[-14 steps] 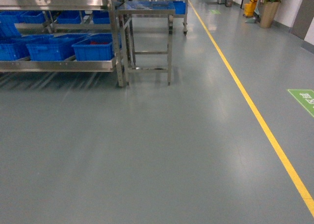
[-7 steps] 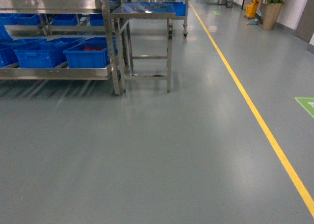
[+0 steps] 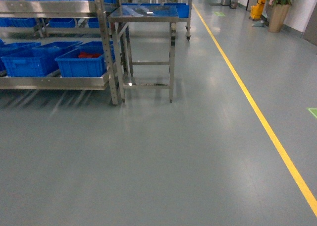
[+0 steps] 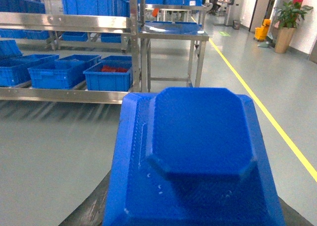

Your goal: Sort blue parts and orange caps into right shelf containers

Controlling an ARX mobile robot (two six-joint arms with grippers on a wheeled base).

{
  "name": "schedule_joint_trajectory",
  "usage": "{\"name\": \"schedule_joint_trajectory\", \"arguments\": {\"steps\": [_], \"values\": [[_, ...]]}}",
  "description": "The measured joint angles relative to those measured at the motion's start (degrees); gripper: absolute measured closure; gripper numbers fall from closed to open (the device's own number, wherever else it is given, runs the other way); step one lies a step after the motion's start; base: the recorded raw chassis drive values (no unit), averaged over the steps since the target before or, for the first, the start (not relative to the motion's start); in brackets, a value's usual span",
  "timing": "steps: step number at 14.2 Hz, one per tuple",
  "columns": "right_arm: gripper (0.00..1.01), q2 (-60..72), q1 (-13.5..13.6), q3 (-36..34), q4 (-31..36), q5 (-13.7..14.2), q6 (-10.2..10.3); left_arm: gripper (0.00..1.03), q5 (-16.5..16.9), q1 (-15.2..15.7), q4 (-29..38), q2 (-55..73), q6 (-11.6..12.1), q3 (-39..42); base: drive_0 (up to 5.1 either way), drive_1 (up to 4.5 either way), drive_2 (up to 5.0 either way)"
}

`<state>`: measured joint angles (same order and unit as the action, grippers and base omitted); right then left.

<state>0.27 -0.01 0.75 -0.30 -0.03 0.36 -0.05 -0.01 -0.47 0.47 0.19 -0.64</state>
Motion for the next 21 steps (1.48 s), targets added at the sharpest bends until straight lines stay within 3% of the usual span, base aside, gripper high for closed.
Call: {"name": "schedule_joint_trajectory", "arguments": {"steps": [21], "values": [[0.58, 0.0, 0.0, 0.0, 0.04, 0.0, 0.02, 0.61, -0.07, 0.0, 0.22, 0.0, 0.0, 0.0, 0.0, 4.28, -4.3]]}}
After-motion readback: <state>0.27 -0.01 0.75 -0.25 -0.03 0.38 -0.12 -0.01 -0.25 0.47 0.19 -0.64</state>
